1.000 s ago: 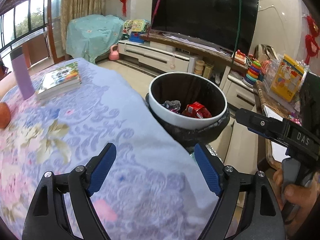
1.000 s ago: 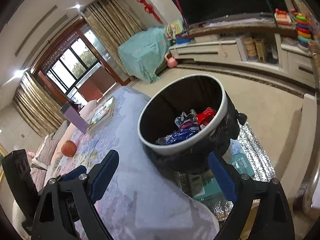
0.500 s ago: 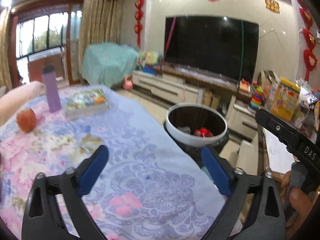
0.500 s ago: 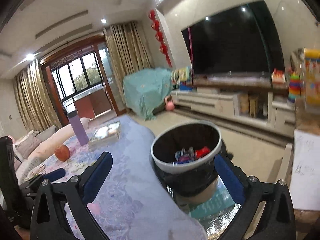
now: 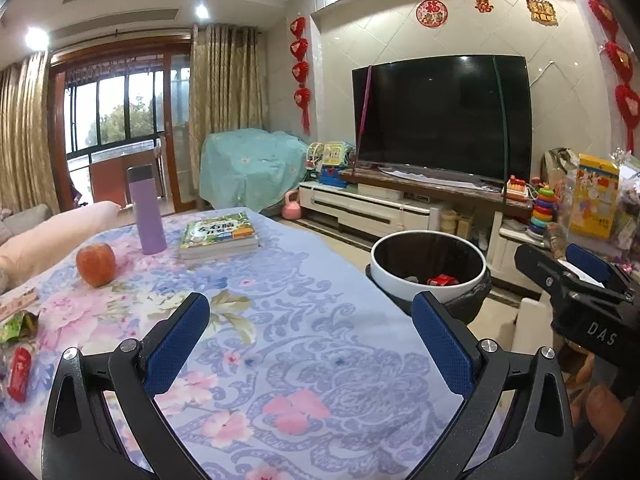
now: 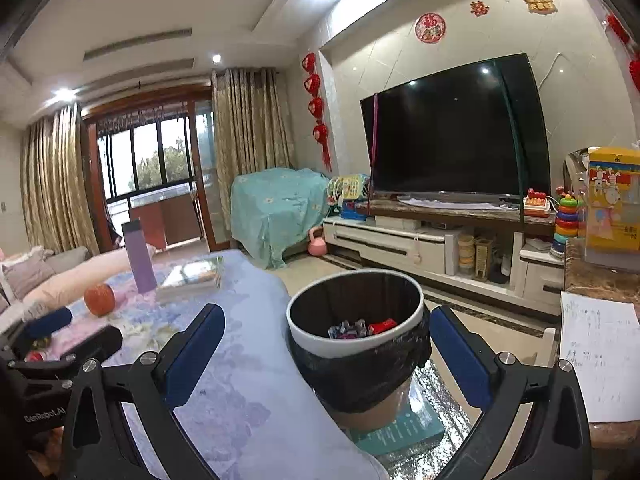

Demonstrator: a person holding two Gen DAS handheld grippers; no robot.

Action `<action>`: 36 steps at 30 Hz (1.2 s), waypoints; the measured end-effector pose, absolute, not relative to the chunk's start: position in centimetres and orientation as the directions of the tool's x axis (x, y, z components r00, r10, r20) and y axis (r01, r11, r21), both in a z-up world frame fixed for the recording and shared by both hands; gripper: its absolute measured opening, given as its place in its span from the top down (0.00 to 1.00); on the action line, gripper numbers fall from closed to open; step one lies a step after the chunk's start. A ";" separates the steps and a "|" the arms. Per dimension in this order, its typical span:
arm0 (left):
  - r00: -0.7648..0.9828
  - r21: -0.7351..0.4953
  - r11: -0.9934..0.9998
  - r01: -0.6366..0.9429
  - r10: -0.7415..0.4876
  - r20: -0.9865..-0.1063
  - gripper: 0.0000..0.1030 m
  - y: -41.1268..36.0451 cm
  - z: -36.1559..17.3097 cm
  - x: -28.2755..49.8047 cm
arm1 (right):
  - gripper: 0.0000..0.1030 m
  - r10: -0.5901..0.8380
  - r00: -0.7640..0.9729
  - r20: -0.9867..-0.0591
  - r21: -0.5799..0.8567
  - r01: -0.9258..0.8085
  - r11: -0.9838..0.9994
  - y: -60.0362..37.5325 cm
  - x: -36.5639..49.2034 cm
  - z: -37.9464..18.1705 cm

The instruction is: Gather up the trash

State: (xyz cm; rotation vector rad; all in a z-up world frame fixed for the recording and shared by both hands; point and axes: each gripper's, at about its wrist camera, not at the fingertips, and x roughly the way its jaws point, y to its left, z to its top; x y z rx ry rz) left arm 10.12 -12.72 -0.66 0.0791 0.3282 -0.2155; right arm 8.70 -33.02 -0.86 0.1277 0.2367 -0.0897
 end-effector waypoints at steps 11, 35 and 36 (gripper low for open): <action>0.926 0.028 0.980 0.196 -0.176 -0.336 0.00 -12.0 -0.7 9.9 | 0.00 -0.077 0.964 -0.256 0.127 0.113 0.986 -33.3 8.4 -1.3; 0.929 0.023 0.982 0.189 -0.171 -0.327 0.00 -11.8 -0.4 9.4 | 0.00 -0.067 0.960 -0.273 0.142 0.109 0.984 -33.7 8.2 -1.3; 0.929 0.021 0.982 0.190 -0.173 -0.328 0.00 -11.7 -0.4 9.4 | 0.00 -0.065 0.960 -0.273 0.144 0.108 0.984 -33.7 8.2 -1.3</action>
